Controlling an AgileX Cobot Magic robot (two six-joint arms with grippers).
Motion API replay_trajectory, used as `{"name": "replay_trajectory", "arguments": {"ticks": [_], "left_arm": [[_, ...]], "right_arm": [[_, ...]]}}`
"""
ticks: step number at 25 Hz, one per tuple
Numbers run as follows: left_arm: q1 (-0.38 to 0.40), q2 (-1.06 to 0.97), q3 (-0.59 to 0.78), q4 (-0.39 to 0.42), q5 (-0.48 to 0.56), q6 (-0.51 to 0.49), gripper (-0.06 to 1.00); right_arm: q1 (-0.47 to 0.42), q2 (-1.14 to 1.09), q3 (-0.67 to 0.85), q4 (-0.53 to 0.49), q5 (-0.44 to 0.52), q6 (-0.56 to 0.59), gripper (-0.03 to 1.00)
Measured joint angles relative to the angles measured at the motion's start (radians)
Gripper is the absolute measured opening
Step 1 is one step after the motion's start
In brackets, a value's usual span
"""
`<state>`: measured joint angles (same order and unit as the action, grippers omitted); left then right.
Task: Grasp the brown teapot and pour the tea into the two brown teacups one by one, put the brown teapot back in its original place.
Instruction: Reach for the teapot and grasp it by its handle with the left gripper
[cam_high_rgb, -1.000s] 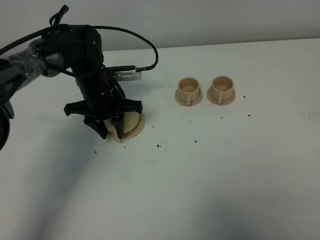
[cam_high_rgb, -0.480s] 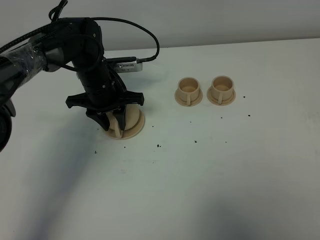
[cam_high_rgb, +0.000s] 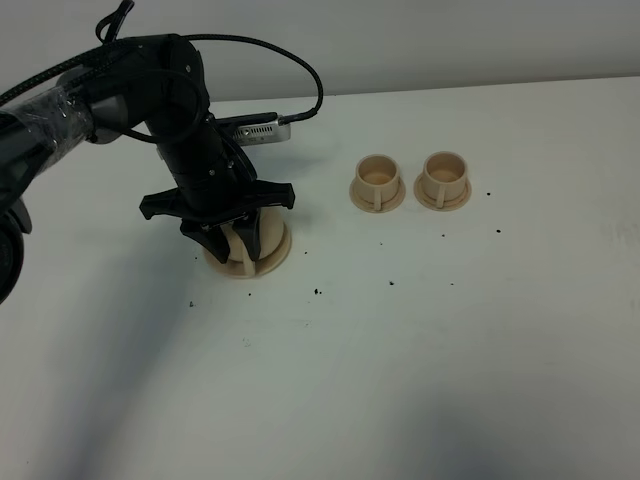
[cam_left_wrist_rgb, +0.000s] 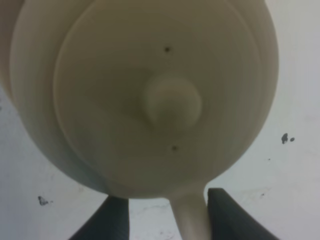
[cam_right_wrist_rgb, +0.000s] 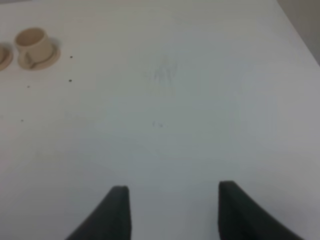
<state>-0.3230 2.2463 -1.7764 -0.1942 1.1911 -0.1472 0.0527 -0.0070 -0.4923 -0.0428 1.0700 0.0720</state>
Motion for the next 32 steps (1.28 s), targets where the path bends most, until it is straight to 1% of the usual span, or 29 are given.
{"name": "replay_trajectory", "arguments": {"ticks": [10, 20, 32], "left_arm": [[0.000, 0.014, 0.000, 0.002, 0.001, 0.011, 0.41], [0.000, 0.014, 0.000, 0.051, 0.001, 0.024, 0.41], [0.000, 0.014, 0.000, 0.105, 0.000, 0.092, 0.41]], "right_arm": [[0.000, 0.000, 0.000, 0.000, 0.000, 0.000, 0.43], [0.000, 0.000, 0.000, 0.000, 0.000, 0.000, 0.43], [0.000, 0.000, 0.000, 0.000, 0.000, 0.000, 0.43]]}}
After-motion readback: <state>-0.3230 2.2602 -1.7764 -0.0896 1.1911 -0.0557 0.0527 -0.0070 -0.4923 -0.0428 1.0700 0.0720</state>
